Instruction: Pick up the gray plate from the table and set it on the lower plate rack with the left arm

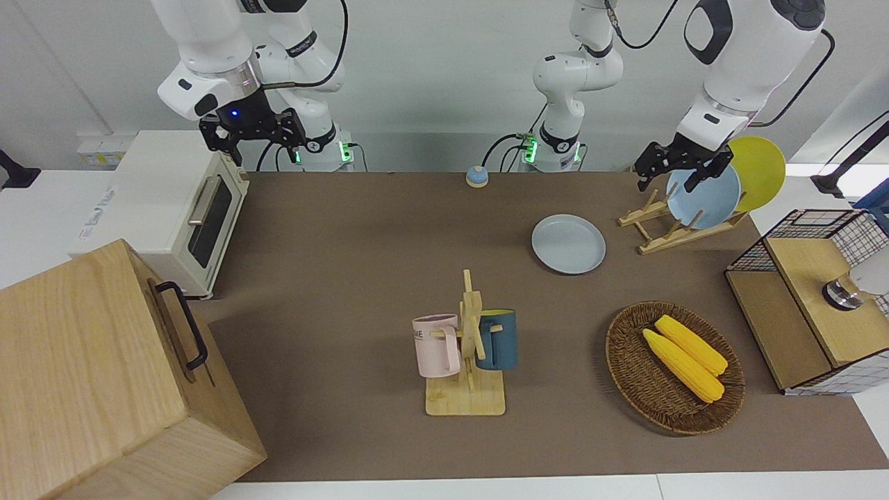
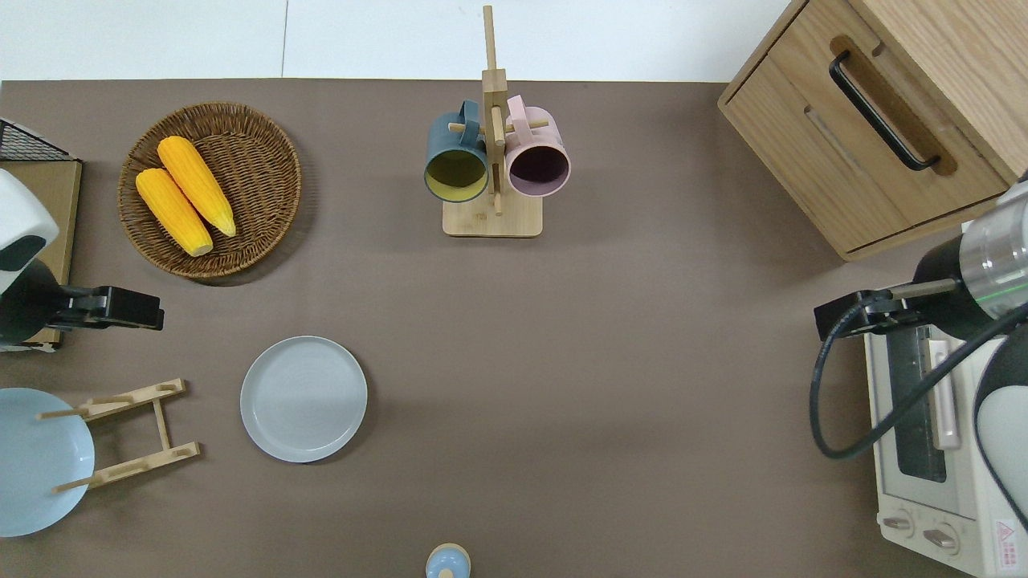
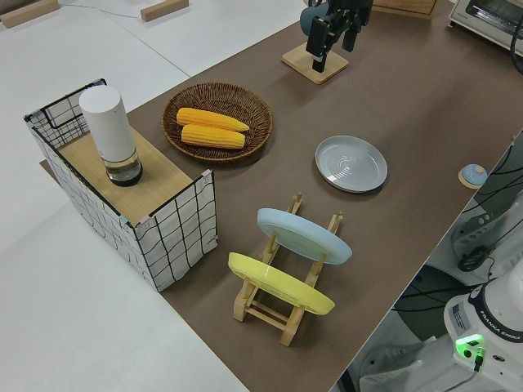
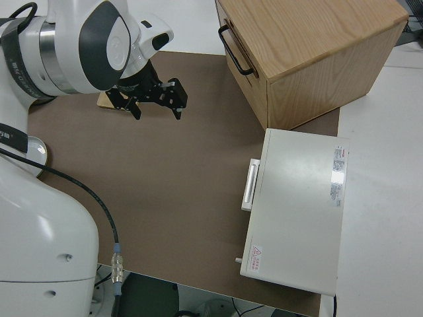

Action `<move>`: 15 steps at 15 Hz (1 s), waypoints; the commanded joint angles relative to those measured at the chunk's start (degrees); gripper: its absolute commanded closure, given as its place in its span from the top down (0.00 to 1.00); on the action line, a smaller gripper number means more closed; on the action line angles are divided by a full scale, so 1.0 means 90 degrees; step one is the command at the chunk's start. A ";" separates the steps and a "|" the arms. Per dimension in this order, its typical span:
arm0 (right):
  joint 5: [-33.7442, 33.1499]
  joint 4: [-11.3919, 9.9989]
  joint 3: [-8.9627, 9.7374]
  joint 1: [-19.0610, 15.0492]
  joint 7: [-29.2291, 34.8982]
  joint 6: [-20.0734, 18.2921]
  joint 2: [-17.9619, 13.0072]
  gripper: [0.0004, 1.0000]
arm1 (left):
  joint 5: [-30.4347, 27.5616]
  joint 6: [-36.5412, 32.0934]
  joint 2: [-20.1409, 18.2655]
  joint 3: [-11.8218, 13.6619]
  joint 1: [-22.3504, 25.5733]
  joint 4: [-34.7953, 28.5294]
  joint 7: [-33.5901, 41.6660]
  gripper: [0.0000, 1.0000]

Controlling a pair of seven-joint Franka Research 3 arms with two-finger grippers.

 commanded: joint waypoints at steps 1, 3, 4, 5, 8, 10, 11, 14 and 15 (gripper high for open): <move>-0.0031 0.0047 0.0125 -0.0149 0.0075 -0.0080 -0.0013 0.98 | 0.0119 -0.0114 0.0085 -0.0007 -0.0015 0.0103 -0.0065 0.99; -0.0031 0.0047 0.0125 -0.0149 0.0075 -0.0070 -0.0013 0.98 | 0.0139 -0.0114 0.0075 -0.0007 -0.0035 0.0142 -0.0055 0.99; -0.0041 0.0047 0.0125 -0.0149 0.0075 -0.0080 -0.0013 0.98 | 0.0159 -0.0114 0.0075 -0.0007 -0.0035 0.0142 -0.0055 0.99; -0.0031 0.0047 0.0135 -0.0149 0.0075 -0.0070 -0.0013 0.98 | 0.0188 -0.0104 0.0075 -0.0016 -0.0026 0.0142 -0.0055 0.99; -0.0031 0.0037 0.0135 -0.0149 0.0075 -0.0070 -0.0013 0.98 | 0.0169 -0.0094 0.0065 -0.0016 0.0004 0.0074 -0.0055 0.99; -0.0031 0.0047 0.0135 -0.0149 0.0075 -0.0070 -0.0013 0.98 | 0.0149 0.0042 0.0026 -0.0016 0.0014 -0.0121 -0.0055 0.99; -0.0041 0.0047 0.0135 -0.0149 0.0075 -0.0070 -0.0013 0.98 | 0.0149 0.0149 -0.0003 0.0003 0.0014 -0.0257 -0.0055 0.99; -0.0041 0.0047 0.0135 -0.0149 0.0075 -0.0070 -0.0013 0.98 | 0.0100 0.0286 -0.0071 0.0042 0.0014 -0.0541 -0.0026 0.99; -0.0031 0.0047 0.0125 -0.0149 0.0075 -0.0070 -0.0013 0.98 | 0.0100 0.0296 -0.0081 0.0042 0.0014 -0.0580 -0.0035 0.99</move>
